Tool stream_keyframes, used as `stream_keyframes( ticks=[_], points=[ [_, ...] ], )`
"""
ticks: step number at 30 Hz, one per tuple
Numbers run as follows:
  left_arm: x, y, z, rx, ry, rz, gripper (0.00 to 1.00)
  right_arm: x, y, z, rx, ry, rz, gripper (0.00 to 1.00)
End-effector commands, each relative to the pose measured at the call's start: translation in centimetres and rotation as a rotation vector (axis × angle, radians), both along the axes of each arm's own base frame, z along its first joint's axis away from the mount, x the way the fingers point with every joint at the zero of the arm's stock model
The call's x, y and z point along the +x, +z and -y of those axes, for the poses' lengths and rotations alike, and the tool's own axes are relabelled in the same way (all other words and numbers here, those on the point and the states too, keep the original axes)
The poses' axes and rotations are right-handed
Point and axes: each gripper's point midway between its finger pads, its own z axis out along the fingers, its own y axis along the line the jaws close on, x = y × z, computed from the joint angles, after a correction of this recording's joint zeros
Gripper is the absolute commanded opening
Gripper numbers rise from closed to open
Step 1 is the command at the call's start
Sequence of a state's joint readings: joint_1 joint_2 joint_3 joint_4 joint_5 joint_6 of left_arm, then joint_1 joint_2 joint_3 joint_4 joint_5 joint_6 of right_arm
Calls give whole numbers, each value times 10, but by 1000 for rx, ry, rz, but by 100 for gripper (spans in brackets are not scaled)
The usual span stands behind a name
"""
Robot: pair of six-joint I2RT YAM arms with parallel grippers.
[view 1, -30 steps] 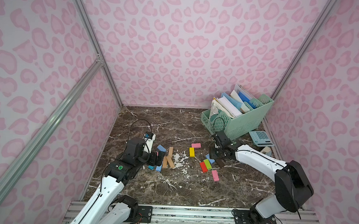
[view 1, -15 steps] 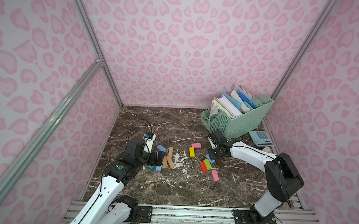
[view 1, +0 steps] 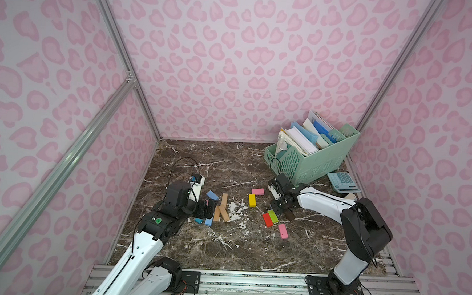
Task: Assemble the number 8 with building blocks
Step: Assemble the building block at the center of the board.
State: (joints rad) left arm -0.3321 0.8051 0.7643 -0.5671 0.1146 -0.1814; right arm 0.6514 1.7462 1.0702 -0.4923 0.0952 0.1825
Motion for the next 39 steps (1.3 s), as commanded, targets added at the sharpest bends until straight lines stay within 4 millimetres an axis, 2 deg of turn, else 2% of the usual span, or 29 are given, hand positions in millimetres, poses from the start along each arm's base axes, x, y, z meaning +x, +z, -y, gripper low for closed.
stream_keyframes(
  ticks=[1, 11, 16, 20, 26, 32, 39],
  points=[
    [1, 1, 0, -1, -3, 5, 98, -1, -5, 6, -37, -6, -5, 43],
    [0, 1, 1, 1, -5, 7, 98, -1, -13, 11, -13, -52, -28, 35],
    [0, 1, 1, 1, -5, 7, 98, 2, -13, 10, -5, -93, -30, 27],
    [0, 1, 1, 2, -6, 5, 98, 10, 1, -1, 46, -138, -12, 21],
    [0, 0, 2, 0, -9, 3, 98, 20, 13, -30, 105, -160, -11, 20],
    [0, 1, 2, -2, -10, 3, 98, 16, -1, -49, 78, -151, -42, 20],
    [0, -1, 3, 0, -13, -4, 98, 19, -14, -49, 54, -199, -50, 21]
  ],
)
